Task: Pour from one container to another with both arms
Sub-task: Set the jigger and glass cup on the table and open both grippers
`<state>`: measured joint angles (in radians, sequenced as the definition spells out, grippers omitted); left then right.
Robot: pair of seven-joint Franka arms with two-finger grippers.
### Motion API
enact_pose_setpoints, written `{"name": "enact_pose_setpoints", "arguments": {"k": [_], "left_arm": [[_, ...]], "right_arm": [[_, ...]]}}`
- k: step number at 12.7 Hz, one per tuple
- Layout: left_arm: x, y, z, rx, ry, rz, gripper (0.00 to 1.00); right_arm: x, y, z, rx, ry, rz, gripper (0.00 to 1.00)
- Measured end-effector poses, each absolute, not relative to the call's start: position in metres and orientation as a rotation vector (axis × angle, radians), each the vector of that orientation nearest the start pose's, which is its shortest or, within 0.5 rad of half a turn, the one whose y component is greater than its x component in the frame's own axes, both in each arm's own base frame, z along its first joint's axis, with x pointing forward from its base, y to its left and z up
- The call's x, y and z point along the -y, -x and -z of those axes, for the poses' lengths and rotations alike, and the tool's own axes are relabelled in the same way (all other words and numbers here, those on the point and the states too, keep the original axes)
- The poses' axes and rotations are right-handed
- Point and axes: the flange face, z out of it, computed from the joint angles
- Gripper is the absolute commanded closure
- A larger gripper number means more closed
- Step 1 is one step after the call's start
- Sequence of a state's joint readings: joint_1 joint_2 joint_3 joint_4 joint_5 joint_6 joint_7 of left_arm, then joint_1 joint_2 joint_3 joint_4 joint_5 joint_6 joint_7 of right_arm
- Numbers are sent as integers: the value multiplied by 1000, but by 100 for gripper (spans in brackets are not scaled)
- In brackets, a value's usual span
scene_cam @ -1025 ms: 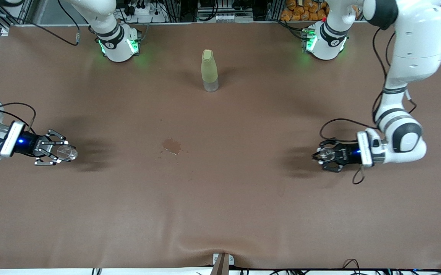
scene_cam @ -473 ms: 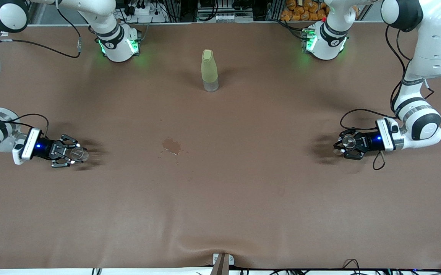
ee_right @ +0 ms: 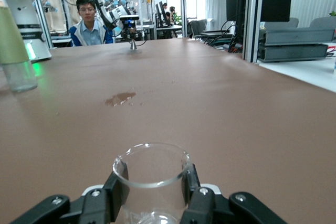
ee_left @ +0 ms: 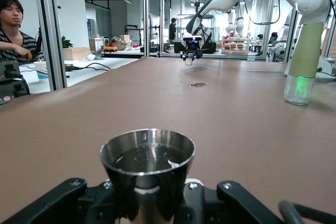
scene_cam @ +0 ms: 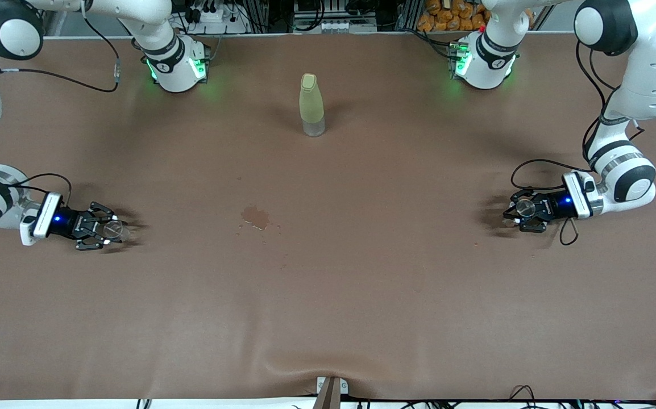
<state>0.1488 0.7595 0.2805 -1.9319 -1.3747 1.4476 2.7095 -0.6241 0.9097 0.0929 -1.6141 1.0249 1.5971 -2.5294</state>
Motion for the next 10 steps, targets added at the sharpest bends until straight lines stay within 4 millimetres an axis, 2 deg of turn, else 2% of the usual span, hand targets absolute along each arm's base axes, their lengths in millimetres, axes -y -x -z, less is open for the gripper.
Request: {"name": "enact_pose_setpoints", "arguments": {"k": [3, 6, 7, 9, 10], "left_arm": [[-122, -524, -107, 1236, -1445, -1200, 100], [-123, -522, -103, 1230, -1449, -1196, 97], [-123, -521, -101, 1227, -1450, -1193, 91], [-122, -520, -97, 1222, -1452, -1187, 71], [-122, -519, -96, 1221, -1453, -1186, 60]], "right_arm": [[228, -558, -86, 1320, 1478, 1138, 82], [238, -548, -80, 1300, 1464, 1139, 81], [241, -546, -81, 1295, 1463, 1143, 81], [247, -543, -81, 1293, 1468, 1145, 77], [250, -542, -80, 1291, 1471, 1147, 71]]}}
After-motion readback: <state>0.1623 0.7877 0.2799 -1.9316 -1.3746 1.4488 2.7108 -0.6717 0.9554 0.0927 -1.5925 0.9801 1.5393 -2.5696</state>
